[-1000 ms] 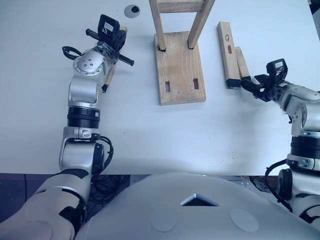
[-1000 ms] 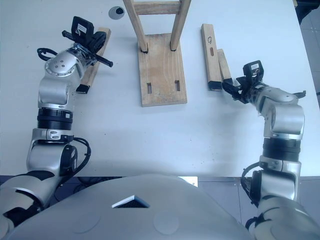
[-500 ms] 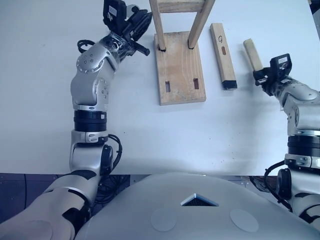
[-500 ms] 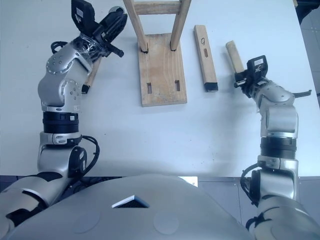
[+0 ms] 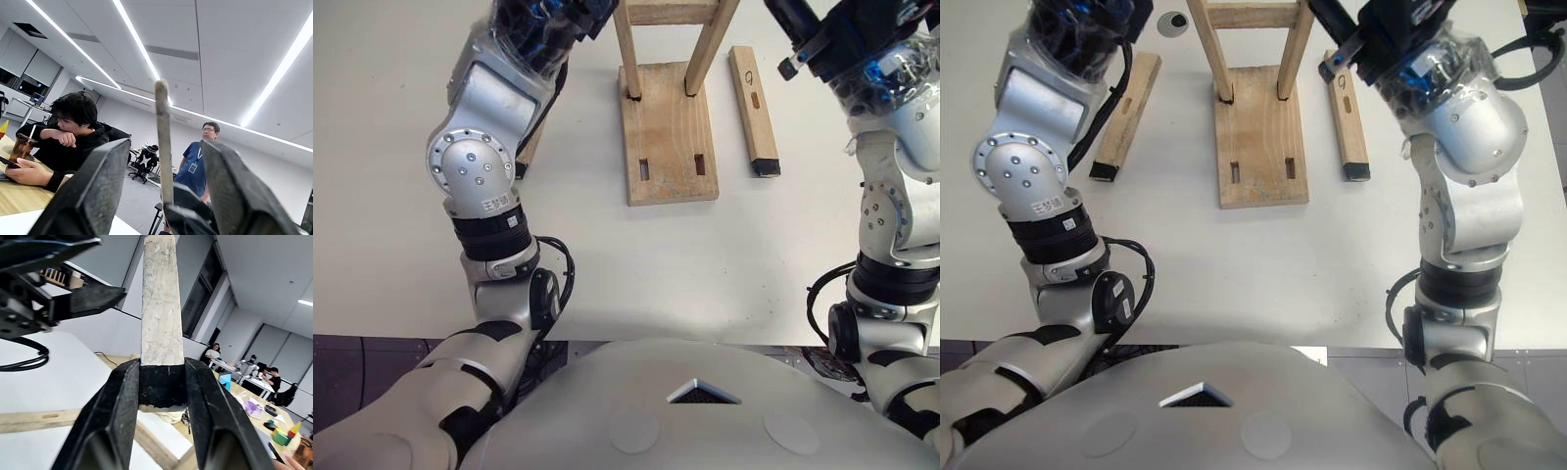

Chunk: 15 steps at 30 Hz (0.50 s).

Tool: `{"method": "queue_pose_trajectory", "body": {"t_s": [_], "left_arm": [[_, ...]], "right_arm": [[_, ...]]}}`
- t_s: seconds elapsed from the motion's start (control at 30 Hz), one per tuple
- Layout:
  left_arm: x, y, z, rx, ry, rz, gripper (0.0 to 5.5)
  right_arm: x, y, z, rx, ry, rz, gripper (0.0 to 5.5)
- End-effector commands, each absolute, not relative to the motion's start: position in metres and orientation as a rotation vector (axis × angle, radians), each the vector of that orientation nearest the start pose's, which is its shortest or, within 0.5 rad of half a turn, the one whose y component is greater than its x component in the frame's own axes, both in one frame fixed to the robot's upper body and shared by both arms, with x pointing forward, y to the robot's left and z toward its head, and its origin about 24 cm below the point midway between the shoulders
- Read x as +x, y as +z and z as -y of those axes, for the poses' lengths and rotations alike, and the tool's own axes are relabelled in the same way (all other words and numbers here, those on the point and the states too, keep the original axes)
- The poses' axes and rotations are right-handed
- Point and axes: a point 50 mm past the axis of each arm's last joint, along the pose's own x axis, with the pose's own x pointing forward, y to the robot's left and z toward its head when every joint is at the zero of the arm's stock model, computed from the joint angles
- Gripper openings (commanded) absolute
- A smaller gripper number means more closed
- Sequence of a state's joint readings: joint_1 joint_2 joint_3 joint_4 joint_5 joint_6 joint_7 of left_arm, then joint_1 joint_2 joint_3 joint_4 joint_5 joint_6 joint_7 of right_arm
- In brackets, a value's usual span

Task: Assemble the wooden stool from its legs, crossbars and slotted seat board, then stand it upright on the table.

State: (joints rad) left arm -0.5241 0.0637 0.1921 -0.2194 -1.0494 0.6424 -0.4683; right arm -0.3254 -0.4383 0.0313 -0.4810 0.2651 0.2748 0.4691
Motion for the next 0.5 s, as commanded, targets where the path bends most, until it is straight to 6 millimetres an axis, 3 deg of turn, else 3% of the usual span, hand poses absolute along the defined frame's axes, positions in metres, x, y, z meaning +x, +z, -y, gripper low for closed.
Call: {"method": "queue_pose_trajectory", "body": {"t_s": [0.03,0.1,0.5], "left_arm": [[0.289,0.217,-0.101,-0.805,-1.079,0.284,2.59],[0.292,0.216,-0.100,-0.811,-1.078,0.276,2.59],[0.301,0.204,-0.105,-0.795,-1.031,0.249,0.65]], "right_arm": [[0.253,0.199,0.130,-0.332,0.746,0.427,1.29],[0.251,0.197,0.128,-0.334,0.770,0.420,1.29],[0.249,0.192,0.126,-0.396,0.805,0.412,1.29]]}}
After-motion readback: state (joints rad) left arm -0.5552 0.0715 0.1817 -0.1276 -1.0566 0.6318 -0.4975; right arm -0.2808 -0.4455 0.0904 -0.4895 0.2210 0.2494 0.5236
